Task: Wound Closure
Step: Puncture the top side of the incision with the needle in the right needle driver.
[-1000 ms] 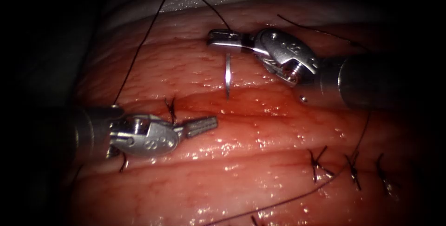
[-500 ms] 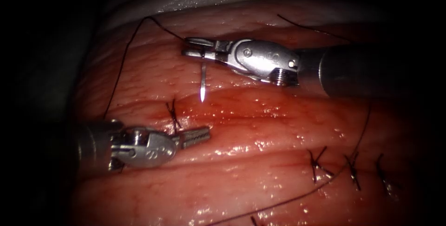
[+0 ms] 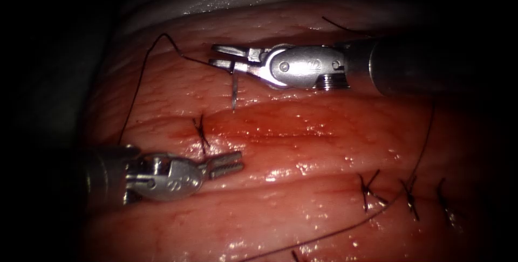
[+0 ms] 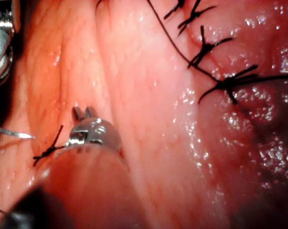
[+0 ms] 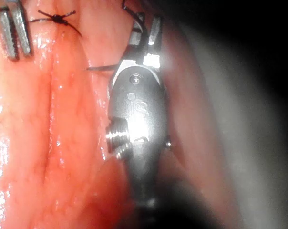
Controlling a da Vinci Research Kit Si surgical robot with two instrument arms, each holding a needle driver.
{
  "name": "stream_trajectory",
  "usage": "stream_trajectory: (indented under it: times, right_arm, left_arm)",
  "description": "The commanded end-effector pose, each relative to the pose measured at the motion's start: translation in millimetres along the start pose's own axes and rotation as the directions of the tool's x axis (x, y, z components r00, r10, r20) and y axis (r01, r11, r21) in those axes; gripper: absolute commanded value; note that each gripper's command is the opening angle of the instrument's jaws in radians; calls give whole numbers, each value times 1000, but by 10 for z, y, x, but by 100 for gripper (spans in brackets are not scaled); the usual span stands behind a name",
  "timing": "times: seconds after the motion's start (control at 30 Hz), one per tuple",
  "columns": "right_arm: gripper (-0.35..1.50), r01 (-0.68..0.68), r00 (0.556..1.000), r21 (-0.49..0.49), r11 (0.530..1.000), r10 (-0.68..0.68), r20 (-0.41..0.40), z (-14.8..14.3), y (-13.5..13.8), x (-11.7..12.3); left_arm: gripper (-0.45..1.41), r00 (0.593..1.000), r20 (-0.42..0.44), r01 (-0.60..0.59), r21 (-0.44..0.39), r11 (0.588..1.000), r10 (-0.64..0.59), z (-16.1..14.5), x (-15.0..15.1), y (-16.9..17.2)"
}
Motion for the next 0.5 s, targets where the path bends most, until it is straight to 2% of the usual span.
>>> stream_trajectory:
  times: [0.03, 0.23, 0.5]
  right_arm:
    - [-35, 2, 1000, 2, 1000, -2, -3, 7, -2, -6]
    - [-35, 12, 1000, 11, 1000, -12, 5, 6, -6, -8]
    - [-35, 210, 978, 25, 977, -210, -1, 1, -16, -5]
  left_arm:
    - [-12, 1000, -2, 1, -2, 1000, -1, 7, -1, 1]
    - [-12, 1000, -1, 0, -7, 1000, 0, 3, -2, 0]
    - [-12, 1000, -6, 6, 0, 1000, -6, -6, 5, -1]
